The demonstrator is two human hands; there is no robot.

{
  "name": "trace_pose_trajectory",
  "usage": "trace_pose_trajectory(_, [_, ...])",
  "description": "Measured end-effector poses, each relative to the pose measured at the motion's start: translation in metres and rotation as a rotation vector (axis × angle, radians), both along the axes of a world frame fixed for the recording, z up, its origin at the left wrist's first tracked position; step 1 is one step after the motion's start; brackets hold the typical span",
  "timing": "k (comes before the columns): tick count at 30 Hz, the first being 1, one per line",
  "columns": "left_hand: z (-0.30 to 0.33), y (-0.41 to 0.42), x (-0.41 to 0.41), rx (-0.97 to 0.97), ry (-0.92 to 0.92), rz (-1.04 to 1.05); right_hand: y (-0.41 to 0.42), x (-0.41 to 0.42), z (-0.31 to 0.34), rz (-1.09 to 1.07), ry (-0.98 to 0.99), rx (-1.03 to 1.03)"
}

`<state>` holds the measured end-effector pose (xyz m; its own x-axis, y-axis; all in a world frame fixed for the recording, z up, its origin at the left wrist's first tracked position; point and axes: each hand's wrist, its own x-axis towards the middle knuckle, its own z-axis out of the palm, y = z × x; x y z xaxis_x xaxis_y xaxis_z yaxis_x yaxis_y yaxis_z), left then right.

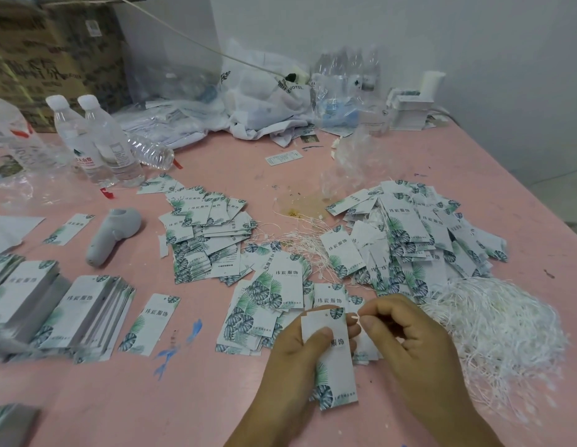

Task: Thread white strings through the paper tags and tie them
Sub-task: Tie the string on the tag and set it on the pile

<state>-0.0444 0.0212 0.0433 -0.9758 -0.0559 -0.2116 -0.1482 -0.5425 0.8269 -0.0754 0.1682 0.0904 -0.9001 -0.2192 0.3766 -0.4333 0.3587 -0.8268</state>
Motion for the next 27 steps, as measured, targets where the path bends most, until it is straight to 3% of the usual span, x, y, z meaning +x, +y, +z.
trace_pose_trajectory(9, [-0.01,-0.002,0.0,-0.202,0.09,0.072,-0.012,0.002,-0.017,-0.085,0.159,0.137])
trace_pose_trajectory(18, [-0.01,-0.002,0.001,-0.221,0.121,0.168,-0.022,0.007,-0.026,-0.137,-0.003,-0.007])
trace_pose_trajectory(27, [-0.005,0.0,0.003,-0.288,0.155,0.192,-0.026,0.008,-0.026,-0.103,0.032,-0.043])
